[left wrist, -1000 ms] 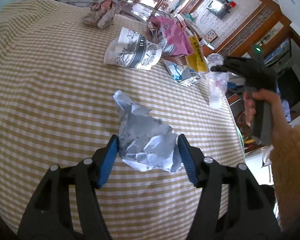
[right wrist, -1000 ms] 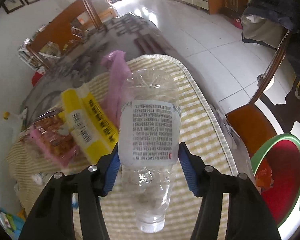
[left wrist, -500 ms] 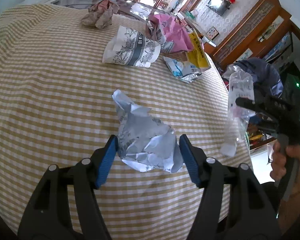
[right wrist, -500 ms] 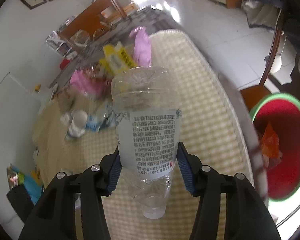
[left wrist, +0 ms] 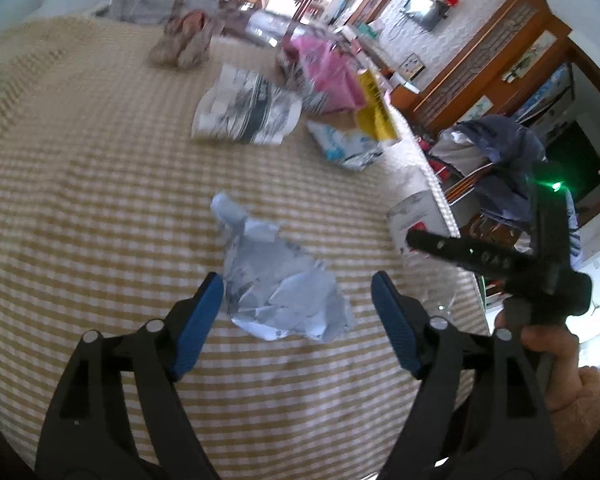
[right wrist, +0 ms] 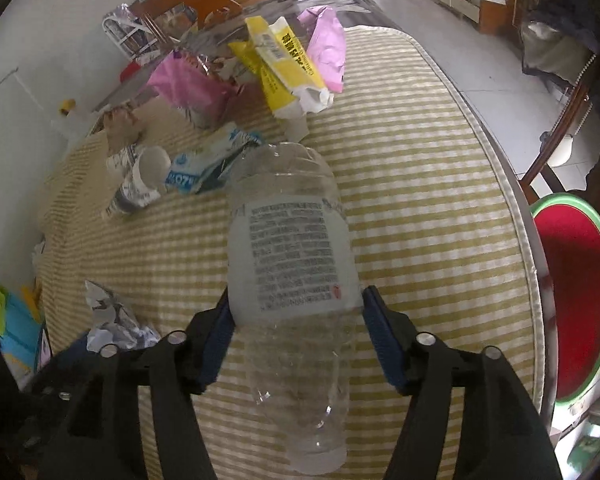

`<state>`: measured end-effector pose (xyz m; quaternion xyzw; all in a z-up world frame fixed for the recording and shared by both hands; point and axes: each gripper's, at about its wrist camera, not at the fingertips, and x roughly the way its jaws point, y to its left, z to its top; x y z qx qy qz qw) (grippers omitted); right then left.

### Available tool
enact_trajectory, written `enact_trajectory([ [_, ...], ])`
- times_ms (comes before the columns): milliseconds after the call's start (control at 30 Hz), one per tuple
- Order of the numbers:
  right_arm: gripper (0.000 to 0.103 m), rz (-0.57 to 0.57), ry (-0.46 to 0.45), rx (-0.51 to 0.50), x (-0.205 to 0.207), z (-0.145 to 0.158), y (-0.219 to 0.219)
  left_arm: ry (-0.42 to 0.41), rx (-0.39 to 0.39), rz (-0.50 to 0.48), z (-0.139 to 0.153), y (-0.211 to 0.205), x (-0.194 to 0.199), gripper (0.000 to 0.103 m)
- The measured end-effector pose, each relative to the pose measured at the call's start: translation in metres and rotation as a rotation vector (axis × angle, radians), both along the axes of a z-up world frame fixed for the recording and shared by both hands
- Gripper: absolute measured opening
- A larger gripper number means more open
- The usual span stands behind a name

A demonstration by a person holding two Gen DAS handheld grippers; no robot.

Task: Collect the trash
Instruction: 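Lift the paper wad with the left tool while the right lifts the water bottle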

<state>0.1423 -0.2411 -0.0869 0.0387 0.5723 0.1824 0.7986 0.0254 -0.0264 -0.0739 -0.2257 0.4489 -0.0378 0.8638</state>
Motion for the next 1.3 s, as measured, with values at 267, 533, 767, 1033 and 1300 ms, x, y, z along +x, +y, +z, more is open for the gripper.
enact_trajectory([
  [267, 0.074, -0.07, 0.04, 0.059, -0.005, -0.005, -0.026, 0.086, 0.022, -0.023, -0.019, -0.008, 0.008, 0.078],
  [533, 0.074, -0.055, 0.063, 0.096, -0.009, -0.006, -0.026, 0.099, 0.087, -0.046, -0.029, -0.019, 0.013, 0.064],
  [767, 0.057, -0.008, 0.045, 0.113, -0.021, 0.0, -0.02, 0.063, 0.035, -0.015, -0.028, -0.011, 0.011, 0.056],
  [1033, 0.057, -0.06, -0.04, 0.231, -0.036, 0.041, -0.05, 0.062, 0.069, 0.024, -0.029, -0.002, 0.007, 0.055],
  [1300, 0.057, -0.169, -0.108, 0.281, -0.047, 0.066, -0.109, 0.002, 0.165, 0.025, 0.003, -0.017, 0.002, 0.055],
])
